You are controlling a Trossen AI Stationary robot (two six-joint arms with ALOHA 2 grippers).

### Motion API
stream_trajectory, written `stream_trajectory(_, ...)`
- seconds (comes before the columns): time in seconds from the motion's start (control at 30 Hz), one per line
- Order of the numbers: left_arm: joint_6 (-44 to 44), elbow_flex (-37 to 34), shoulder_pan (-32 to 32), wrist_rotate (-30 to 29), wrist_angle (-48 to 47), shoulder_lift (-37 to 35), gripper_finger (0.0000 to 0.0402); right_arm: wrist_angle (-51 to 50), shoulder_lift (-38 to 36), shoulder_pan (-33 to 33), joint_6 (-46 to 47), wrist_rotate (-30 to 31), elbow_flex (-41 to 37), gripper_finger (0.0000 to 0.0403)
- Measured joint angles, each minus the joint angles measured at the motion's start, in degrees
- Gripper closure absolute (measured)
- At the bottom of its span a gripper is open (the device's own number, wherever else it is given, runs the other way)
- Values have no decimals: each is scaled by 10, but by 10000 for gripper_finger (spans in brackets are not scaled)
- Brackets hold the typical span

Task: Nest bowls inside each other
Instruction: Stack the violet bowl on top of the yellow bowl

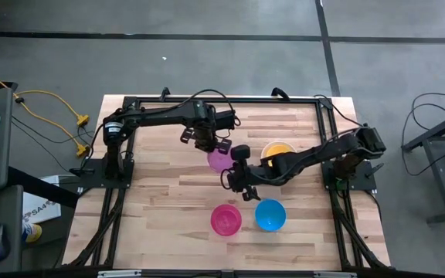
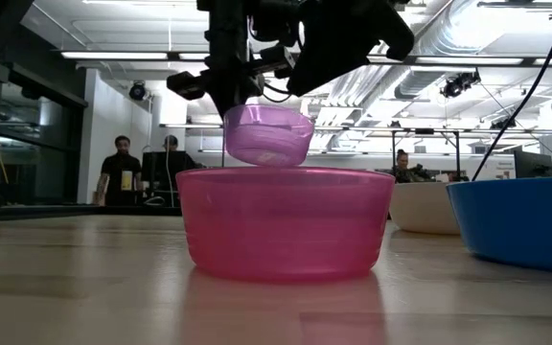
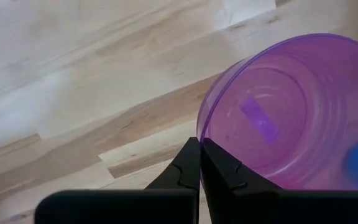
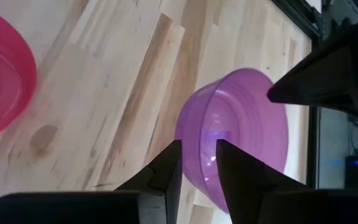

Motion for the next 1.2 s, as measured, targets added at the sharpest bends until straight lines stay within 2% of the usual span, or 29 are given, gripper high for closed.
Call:
stream_trajectory(0.17,-23,0,0,-1,26,0,401,5,0,5,31,11,0,311)
stream_trajectory(0.33,-43,0,0,-2,44,0,401,3,1,14,54,50,0,311)
stream_trajectory(0.77,-52,0,0,-14,42,0,401,-12,15,14,92,55,0,311)
stream_trajectory(1.0,-52,0,0,-19,33,0,401,-2,38,14,91,81,-4,311)
stream_trajectory(1.2,-23,0,-5,3,78,0,401,-4,63,5,91,46,-4,311)
